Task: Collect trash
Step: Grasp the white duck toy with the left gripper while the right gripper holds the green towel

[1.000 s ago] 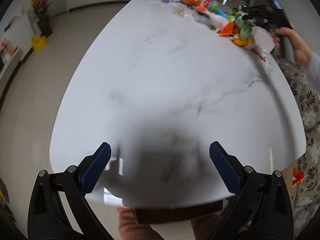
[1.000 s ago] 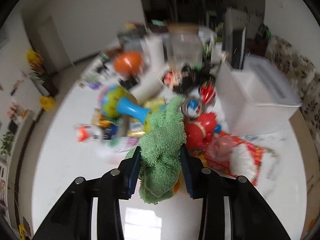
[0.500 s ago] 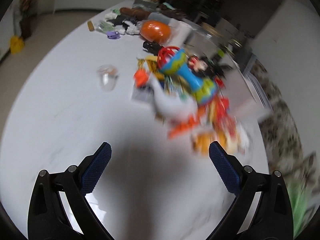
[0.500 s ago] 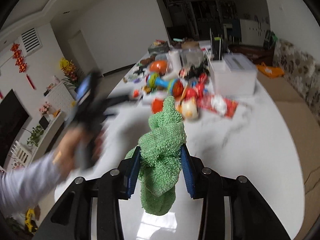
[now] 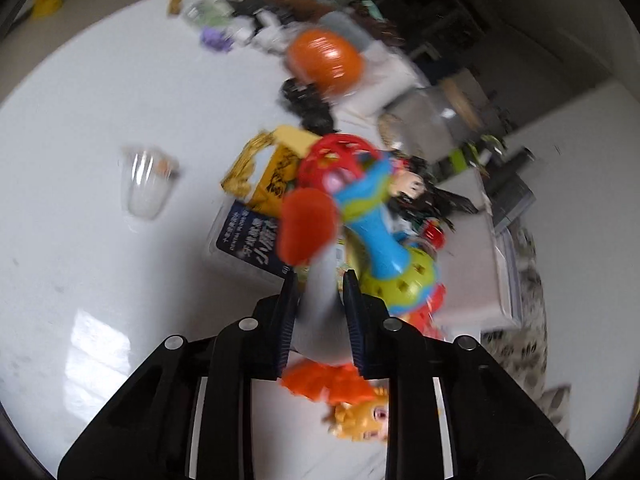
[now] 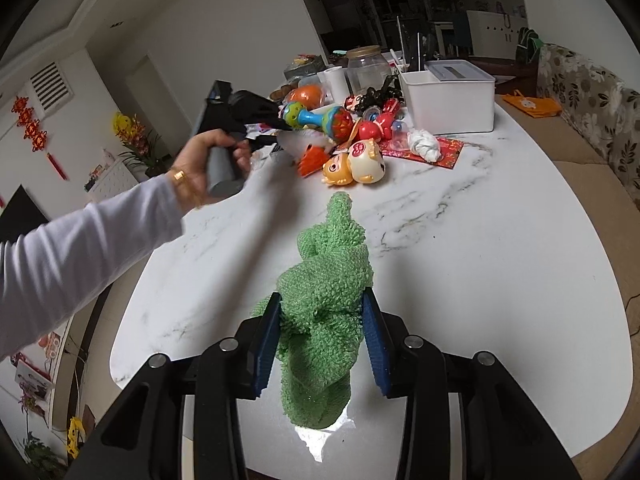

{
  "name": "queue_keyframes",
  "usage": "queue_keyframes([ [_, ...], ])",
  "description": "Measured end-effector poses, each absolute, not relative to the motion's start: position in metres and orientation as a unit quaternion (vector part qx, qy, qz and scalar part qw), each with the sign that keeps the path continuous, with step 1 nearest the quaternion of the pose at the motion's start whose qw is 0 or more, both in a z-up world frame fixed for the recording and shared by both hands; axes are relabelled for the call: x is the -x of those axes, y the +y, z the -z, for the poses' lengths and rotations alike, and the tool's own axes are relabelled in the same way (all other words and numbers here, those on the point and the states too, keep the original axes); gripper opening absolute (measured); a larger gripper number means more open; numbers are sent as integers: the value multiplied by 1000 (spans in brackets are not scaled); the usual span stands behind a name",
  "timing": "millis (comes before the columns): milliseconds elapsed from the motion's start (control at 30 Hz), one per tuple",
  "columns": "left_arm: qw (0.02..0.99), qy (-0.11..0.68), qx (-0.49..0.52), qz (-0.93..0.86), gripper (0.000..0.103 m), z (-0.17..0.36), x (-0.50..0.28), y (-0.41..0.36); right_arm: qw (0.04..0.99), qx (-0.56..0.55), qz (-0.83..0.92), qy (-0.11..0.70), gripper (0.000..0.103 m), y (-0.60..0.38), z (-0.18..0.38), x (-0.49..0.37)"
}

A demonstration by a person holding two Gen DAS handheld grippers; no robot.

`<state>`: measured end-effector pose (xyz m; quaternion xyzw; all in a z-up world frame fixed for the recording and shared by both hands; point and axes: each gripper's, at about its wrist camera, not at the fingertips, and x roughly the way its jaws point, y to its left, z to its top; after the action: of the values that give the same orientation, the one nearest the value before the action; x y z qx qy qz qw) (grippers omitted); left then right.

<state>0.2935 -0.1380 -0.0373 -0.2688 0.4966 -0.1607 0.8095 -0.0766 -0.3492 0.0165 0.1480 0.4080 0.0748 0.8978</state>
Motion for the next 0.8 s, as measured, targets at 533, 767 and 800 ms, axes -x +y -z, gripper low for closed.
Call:
queue_keyframes([
  [533,854,417,124,285,20,-72,-115,-52,911,-81,-122,386,39,-291,-65,91],
  [767,850,426,123,285,0,-65,-63,-9,901,-76,-153,400,39,-261,-66,96],
  [800,849,430,117,284,0,-61,-60,-8,899,-77,-158,402,39,-257,-65,96],
])
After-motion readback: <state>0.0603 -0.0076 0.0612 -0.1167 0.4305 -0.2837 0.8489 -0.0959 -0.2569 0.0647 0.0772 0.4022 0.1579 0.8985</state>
